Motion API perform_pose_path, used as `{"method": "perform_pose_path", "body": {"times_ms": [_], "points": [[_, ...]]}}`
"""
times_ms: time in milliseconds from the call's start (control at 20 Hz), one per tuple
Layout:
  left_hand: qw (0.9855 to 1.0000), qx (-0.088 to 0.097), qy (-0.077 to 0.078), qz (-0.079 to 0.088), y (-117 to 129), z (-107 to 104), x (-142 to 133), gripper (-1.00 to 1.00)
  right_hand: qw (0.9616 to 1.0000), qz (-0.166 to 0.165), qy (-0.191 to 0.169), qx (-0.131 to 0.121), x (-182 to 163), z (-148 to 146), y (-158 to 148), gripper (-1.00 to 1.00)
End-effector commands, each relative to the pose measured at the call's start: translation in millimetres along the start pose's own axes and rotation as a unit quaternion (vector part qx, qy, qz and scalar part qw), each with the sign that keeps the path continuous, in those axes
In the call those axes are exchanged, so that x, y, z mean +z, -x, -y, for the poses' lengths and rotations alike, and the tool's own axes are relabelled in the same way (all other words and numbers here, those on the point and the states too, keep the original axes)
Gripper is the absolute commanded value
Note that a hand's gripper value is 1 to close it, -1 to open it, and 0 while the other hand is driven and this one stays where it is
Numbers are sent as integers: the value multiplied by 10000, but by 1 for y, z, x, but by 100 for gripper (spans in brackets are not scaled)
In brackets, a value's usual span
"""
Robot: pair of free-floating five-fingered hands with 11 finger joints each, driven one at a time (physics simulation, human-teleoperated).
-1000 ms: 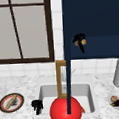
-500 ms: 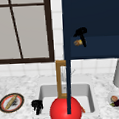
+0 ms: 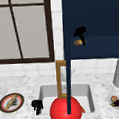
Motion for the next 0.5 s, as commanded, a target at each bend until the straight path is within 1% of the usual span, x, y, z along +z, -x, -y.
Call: {"method": "perform_pose_path", "body": {"times_ms": [0, 300, 450], "points": [[10000, 0, 0, 0, 0, 0, 0, 0, 9991, -37, -369, 204, -29, -1, 11, -100], [10000, 0, 0, 0, 0, 0, 0, 0, 9961, -42, -869, 117, -63, -2, 23, -100], [10000, 0, 0, 0, 0, 0, 0, 0, 9948, 81, -1016, 68, -84, -9, 28, -100]]}}
